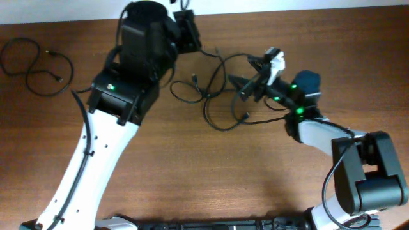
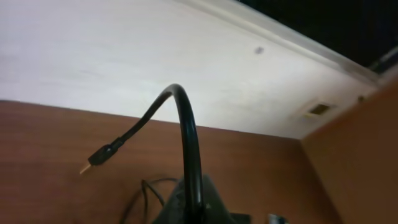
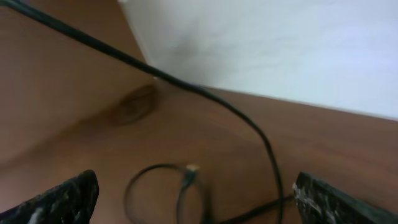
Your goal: Untangle cables
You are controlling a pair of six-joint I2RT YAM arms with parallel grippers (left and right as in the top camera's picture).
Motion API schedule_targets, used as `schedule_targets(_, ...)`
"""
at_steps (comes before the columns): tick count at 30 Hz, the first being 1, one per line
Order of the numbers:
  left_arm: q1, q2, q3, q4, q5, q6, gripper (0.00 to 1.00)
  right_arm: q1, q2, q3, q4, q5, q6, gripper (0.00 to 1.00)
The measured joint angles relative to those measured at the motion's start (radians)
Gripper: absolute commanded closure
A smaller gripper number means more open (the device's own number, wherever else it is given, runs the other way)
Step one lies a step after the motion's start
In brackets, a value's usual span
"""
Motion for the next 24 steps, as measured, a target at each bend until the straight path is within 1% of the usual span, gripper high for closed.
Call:
schedule_targets(3,0.012,0.0,0.0,-0.001,0.05,0.012,1.0,-0.075,0.0,0.0,0.0,-0.185,0.064,0.01)
schedule_targets(5,0.012,0.0,0.0,-0.001,0.121,0.051,1.0,-0.112,0.0,0.0,0.004,-0.281,0.09,0.01)
schedule_targets(7,0.012,0.0,0.0,-0.002,0.238,0.124,1.0,-0.118,0.0,0.0,0.031,-0.328,0.077,0.01)
schedule_targets(9,0.012,0.0,0.0,-0.016,0.372,0.209,1.0,-0.114,0.0,0.0,0.086,-0.36,0.031,0.01)
schedule_targets(10,0.012,0.0,0.0,-0.034,0.449,0.257,1.0,-0.113,0.0,0.0,0.121,-0.368,0.009,0.01)
schedule_targets(12,0.01,0.0,0.0,-0.074,0.543,0.32,1.0,-0.113,0.0,0.0,0.189,-0.364,-0.024,0.01)
schedule_targets(14,0.01,0.0,0.0,-0.099,0.601,0.356,1.0,-0.113,0.0,0.0,0.232,-0.338,-0.04,0.01)
schedule_targets(18,0.01,0.0,0.0,-0.1,0.689,0.386,1.0,-0.1,0.0,0.0,0.233,-0.295,-0.057,0.01)
schedule_targets(21,0.01,0.0,0.0,-0.072,0.756,0.399,0.99,-0.05,0.0,0.0,0.197,-0.294,-0.072,0.01)
schedule_targets(24,0.01,0.0,0.0,-0.056,0.819,0.406,0.98,-0.008,0.0,0.0,0.173,-0.295,-0.121,0.01)
